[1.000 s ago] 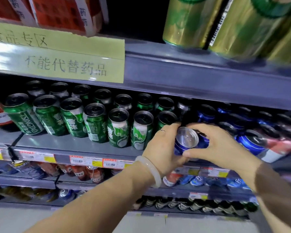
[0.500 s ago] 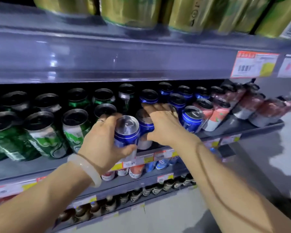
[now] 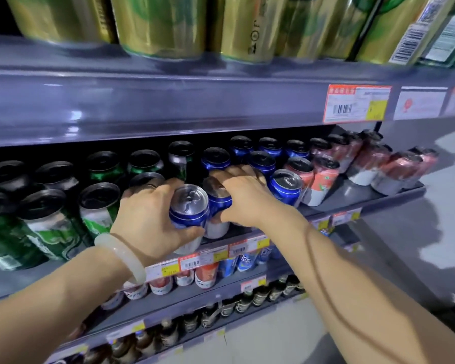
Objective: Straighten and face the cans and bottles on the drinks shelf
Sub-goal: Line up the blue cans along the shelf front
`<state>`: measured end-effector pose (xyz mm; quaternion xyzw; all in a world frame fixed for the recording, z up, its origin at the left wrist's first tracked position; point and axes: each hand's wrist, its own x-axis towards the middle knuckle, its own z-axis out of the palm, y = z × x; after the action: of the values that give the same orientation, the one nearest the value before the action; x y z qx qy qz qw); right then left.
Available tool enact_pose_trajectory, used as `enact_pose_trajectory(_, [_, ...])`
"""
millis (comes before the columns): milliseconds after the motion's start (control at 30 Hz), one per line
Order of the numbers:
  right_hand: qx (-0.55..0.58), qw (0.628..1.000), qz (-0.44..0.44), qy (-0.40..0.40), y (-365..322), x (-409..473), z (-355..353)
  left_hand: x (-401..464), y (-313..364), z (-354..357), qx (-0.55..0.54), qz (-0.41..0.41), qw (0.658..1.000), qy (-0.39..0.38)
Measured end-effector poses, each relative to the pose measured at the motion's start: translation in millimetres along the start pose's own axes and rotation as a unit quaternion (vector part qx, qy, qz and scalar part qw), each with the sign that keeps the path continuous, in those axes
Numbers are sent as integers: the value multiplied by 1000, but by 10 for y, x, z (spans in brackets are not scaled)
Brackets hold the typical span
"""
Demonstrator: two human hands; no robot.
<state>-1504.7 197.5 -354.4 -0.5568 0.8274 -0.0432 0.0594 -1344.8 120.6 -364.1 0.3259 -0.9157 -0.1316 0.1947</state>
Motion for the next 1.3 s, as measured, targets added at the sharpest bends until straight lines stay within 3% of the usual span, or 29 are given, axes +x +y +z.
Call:
enact_pose_trajectory(167, [52,998,-23,-17,164,-29,-105,20,-6,-33,9,-12,1000,-16])
enact_pose_trajectory(267, [194,975,13,103,646,-224,-270,23,6,-28,15,-28,999,-37])
enact_pose_trajectory(333, [207,964,83,146,1018,-335,-397,38,13,-13,8,-41,998,-45])
enact_pose_trajectory(433, [68,984,163,19,1429,-351,-506,76,63,21,0,-59,997,-59])
enact_pose_trajectory(500, [42,984,166,-53,1538,-281,-494,94,98,34,-6,-71,995,-71])
enact_pose_trajectory(767, [42,993,104,-44,1635,25,-533,33,62,46,-50,-72,995,-56])
enact_pose_trajectory(867, [12,982,160,-101,1579,22,-525,2,57,49,-71,-83,993,-46])
enact_pose_trajectory(933, [-29,979,180,-87,1478,-10,-515,-2,56,41,-80,-80,993,-44])
enact_pose_trajectory(1033, [0,993,111,-47,1180,-84,-520,-9,71,22,-96,-85,991,-27])
enact_pose_trajectory(1133, [10,993,12,-115,889,-131,-444,-21,123,-8,-101,-92,991,-13])
enact_pose_trajectory(1200, [3,992,-6,-129,767,-148,-387,-21,152,-22,-97,-81,992,-16])
enact_pose_trajectory(1300, [25,996,-11,-85,668,-126,-345,-25,181,-25,-88,-78,993,-17])
